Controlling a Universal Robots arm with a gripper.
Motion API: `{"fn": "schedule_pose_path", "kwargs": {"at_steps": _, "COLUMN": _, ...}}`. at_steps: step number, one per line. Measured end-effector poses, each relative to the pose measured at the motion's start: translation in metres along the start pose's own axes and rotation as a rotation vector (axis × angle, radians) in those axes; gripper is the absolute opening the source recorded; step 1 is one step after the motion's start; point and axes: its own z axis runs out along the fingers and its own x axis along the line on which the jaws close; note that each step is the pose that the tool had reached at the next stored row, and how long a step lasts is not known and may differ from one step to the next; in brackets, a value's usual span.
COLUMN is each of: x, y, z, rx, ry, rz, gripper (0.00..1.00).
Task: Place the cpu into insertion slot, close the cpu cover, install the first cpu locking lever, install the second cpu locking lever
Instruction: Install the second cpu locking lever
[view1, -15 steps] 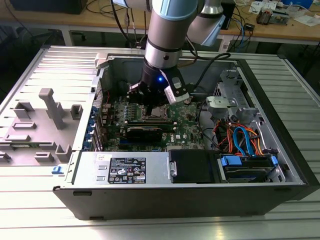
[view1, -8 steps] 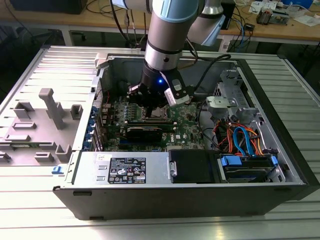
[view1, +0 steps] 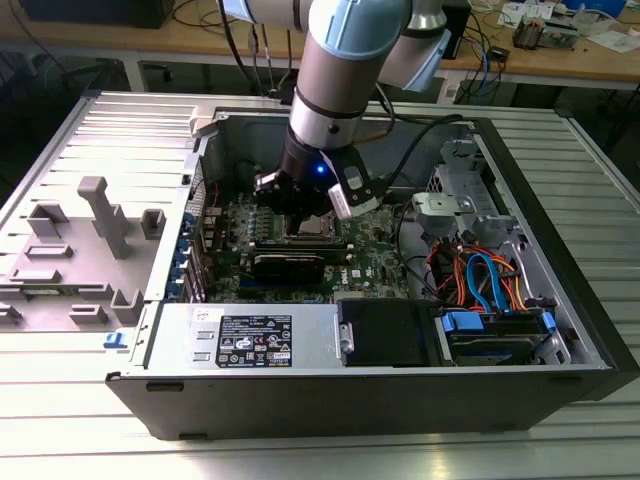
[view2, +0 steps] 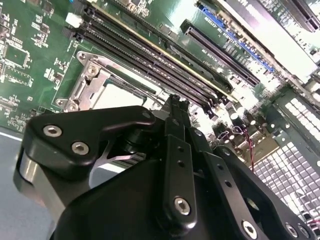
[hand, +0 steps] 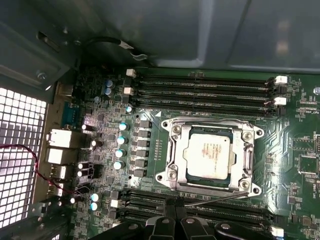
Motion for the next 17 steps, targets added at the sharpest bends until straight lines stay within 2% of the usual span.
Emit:
{"fn": "schedule_pose_path", "kwargs": {"at_steps": 1, "x": 0.0000, "y": -0.0004, "z": 0.0004, "rx": -0.0045, "ry": 0.0004, "rz": -0.004, "gripper": 0.11}}
{"fn": "schedule_pose_path", "kwargs": {"at_steps": 3, "x": 0.0000, "y": -0.0016, "z": 0.0009, "rx": -0.0232, "ry": 0.0005, "rz": -0.014, "gripper": 0.11}}
{"fn": "schedule_pose_path", "kwargs": {"at_steps": 5, "x": 0.0003, "y": -0.0026, "z": 0.0014, "rx": -0.0376, "ry": 0.0010, "rz": -0.021, "gripper": 0.11}}
{"fn": "schedule_pose_path", "kwargs": {"at_steps": 6, "x": 0.0005, "y": -0.0034, "z": 0.0016, "rx": -0.0417, "ry": 0.0014, "rz": -0.024, "gripper": 0.11}}
{"fn": "schedule_pose_path", "kwargs": {"at_steps": 12, "x": 0.0009, "y": -0.0084, "z": 0.0032, "rx": -0.0462, "ry": 0.0119, "rz": -0.027, "gripper": 0.11}}
{"fn": "schedule_pose_path", "kwargs": {"at_steps": 17, "x": 0.0003, "y": -0.0091, "z": 0.0085, "rx": -0.0663, "ry": 0.0127, "rz": -0.031, "gripper": 0.11}}
